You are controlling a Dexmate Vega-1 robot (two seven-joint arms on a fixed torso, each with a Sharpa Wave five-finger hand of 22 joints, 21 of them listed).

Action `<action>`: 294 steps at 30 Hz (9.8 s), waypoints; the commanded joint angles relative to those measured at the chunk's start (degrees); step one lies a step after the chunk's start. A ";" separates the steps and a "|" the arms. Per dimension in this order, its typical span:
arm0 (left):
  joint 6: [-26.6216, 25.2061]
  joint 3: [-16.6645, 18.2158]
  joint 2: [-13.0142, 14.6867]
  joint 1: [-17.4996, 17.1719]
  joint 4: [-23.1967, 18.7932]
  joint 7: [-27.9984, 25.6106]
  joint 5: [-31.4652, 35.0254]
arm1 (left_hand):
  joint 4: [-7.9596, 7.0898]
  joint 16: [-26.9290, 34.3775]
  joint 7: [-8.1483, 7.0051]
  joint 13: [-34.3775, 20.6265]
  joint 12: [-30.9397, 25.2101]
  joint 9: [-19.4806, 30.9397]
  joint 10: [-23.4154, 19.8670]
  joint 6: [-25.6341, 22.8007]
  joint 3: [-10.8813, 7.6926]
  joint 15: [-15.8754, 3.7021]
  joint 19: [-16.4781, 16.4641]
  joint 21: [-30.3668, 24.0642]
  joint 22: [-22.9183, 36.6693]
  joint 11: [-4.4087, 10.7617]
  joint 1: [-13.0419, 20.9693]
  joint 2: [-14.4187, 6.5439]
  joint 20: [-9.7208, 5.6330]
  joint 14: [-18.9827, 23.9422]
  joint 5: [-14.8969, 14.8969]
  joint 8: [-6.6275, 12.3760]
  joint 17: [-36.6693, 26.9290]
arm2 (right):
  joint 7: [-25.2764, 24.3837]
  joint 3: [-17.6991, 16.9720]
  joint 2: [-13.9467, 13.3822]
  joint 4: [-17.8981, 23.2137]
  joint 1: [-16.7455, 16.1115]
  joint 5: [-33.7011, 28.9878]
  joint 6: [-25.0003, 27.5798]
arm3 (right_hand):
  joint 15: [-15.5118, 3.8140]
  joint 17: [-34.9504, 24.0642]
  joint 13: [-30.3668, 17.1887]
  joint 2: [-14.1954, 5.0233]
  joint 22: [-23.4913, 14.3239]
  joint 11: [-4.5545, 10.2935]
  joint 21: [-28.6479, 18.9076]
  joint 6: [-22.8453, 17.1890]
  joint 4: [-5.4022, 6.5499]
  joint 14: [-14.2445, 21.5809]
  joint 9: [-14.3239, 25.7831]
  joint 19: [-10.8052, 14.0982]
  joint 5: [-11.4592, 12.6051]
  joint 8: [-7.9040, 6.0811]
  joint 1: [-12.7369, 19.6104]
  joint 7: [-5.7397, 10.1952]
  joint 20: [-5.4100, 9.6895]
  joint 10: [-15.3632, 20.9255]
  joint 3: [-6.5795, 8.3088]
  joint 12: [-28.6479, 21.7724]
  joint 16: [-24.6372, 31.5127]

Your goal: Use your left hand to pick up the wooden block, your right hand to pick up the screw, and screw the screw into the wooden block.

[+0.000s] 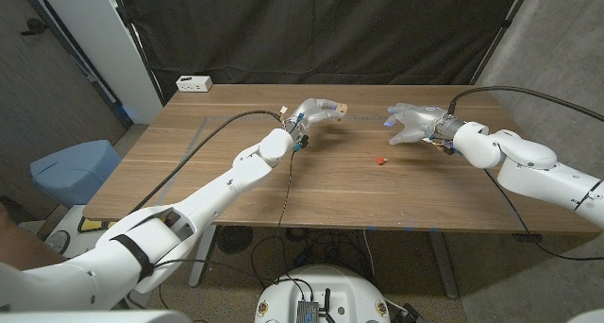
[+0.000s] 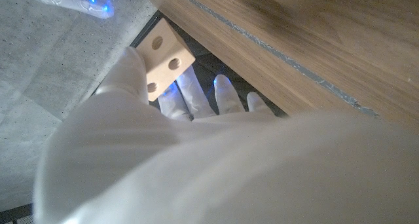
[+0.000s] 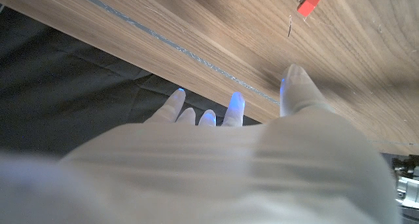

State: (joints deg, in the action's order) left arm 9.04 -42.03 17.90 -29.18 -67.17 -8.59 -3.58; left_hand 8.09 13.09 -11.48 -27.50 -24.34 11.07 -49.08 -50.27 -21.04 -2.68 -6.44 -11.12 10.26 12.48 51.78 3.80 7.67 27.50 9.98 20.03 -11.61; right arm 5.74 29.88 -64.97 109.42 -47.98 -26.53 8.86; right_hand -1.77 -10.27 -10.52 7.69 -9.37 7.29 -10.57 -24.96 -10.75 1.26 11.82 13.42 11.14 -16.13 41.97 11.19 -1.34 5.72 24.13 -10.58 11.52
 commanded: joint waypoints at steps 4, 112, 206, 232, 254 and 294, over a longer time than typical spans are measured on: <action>1.81 -0.50 -2.08 1.30 4.17 1.06 -1.80 | -0.09 -0.18 -0.18 -0.35 0.30 0.21 -0.20 -0.33 0.01 -6.08 0.25 -0.10 0.22 0.21 0.41 -0.68 0.02 -0.25 0.23 0.14 -0.22 | 3.10 0.26 -0.43 -1.66 1.62 -5.26 -4.88 | -1.25 -0.19 -0.17 0.49 -0.19 0.45 -0.42 -0.72 0.09 0.53 0.34 1.02 0.36 -0.57 1.95 1.07 0.02 -0.15 0.79 0.02 -0.12; 1.38 -2.18 -2.39 0.39 3.02 -1.93 1.46 | -0.10 0.35 0.15 -0.53 1.70 0.26 -1.21 -1.80 0.64 -6.02 0.13 -0.46 0.24 0.16 0.53 -2.60 -0.24 0.38 0.43 -0.36 -0.39 | 14.02 6.28 6.52 -5.34 5.41 -15.03 -5.94 | 0.47 -0.86 -0.29 1.70 -0.35 -2.32 -0.37 -0.47 1.84 -1.23 2.40 1.12 0.03 -2.25 2.88 -0.26 0.08 -3.70 0.44 -0.11 -0.21; 0.64 -2.99 -3.01 1.48 5.00 -1.78 1.84 | -0.19 0.44 0.80 -0.97 2.68 0.40 -1.76 -2.11 1.28 -5.82 -0.07 -0.56 0.24 0.12 0.11 -4.00 -0.32 0.63 0.69 -0.91 -0.32 | 7.79 9.10 9.25 -9.97 7.04 -17.05 -7.72 | -1.62 -1.07 -0.23 0.09 -0.36 1.36 -0.77 -15.56 1.39 3.12 6.09 5.18 0.48 -12.93 7.31 -0.93 1.63 2.16 2.44 -0.99 0.54; 0.84 -3.59 -3.65 2.05 5.83 -1.44 2.15 | -0.25 0.45 0.97 -1.01 3.02 0.43 -1.78 -2.18 1.44 -5.64 -0.11 -0.57 0.24 0.10 -0.10 -4.45 -0.32 0.68 0.76 -1.04 -0.31 | 5.94 8.36 8.49 -9.59 6.07 -16.69 -7.77 | -2.22 -1.21 -0.22 -0.20 -0.32 1.42 -0.76 -17.32 1.53 3.99 7.27 6.14 0.52 -15.05 7.77 -1.57 3.24 3.42 2.70 -1.03 0.56; 0.76 -3.59 -3.20 1.43 4.92 -1.39 2.22 | -0.25 0.45 1.04 -1.07 3.24 0.44 -1.76 -2.24 1.59 -5.57 -0.14 -0.59 0.25 0.11 -0.27 -4.63 -0.22 0.73 0.79 -1.13 -0.29 | 4.39 7.11 8.06 -8.45 4.76 -15.60 -7.07 | -2.65 -1.31 -0.21 -0.37 -0.22 0.97 -0.93 -18.66 1.59 4.70 8.31 7.77 0.49 -16.88 8.03 -2.60 4.97 4.80 2.87 -1.16 0.54; 1.36 -2.73 -1.66 -1.12 1.38 -2.42 2.51 | -0.18 0.38 1.03 -1.16 3.64 0.48 -1.94 -2.48 1.87 -5.57 -0.17 -0.60 0.25 0.10 -0.49 -4.94 -0.28 0.75 0.85 -1.27 -0.22 | -0.57 0.28 5.82 -0.40 -1.90 -6.61 1.77 | -3.41 -1.48 -0.18 -0.51 -0.08 -0.70 -0.76 -20.99 1.73 6.65 9.80 10.30 0.24 -19.84 8.15 -4.23 6.50 7.83 3.04 -1.44 0.72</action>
State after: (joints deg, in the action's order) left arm 10.49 -44.95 15.76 -29.56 -64.58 -10.94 -1.13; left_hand 8.27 13.09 -11.46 -28.57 -20.79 11.34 -50.57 -50.27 -19.12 -2.68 -6.45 -11.47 10.25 12.47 50.42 0.77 7.25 27.92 10.42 18.24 -11.73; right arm 6.76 31.68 -58.31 106.47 -48.02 -34.66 8.56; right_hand -2.24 -11.61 -10.51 7.29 -9.34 6.67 -11.31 -45.25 -8.97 7.51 21.42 22.97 11.47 -35.42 49.56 7.07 2.65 12.93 26.84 -11.67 11.97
